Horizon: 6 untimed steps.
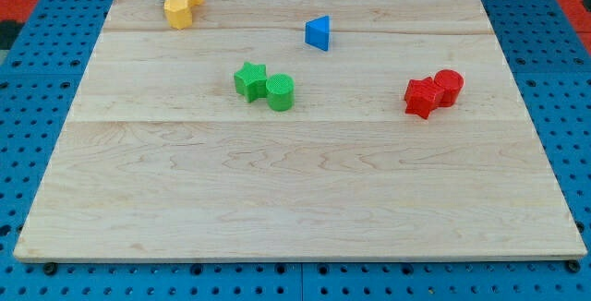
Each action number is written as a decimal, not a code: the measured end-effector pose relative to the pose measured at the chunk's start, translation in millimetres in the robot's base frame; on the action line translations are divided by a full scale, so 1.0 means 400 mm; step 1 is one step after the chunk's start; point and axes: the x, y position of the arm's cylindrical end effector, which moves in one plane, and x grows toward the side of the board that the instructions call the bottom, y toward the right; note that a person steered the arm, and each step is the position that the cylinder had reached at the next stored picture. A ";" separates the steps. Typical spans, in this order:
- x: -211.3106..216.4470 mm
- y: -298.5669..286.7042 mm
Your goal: Separate the yellow heart and yellow hexagon
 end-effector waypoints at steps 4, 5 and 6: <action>0.255 0.152; 0.194 0.182; 0.142 0.030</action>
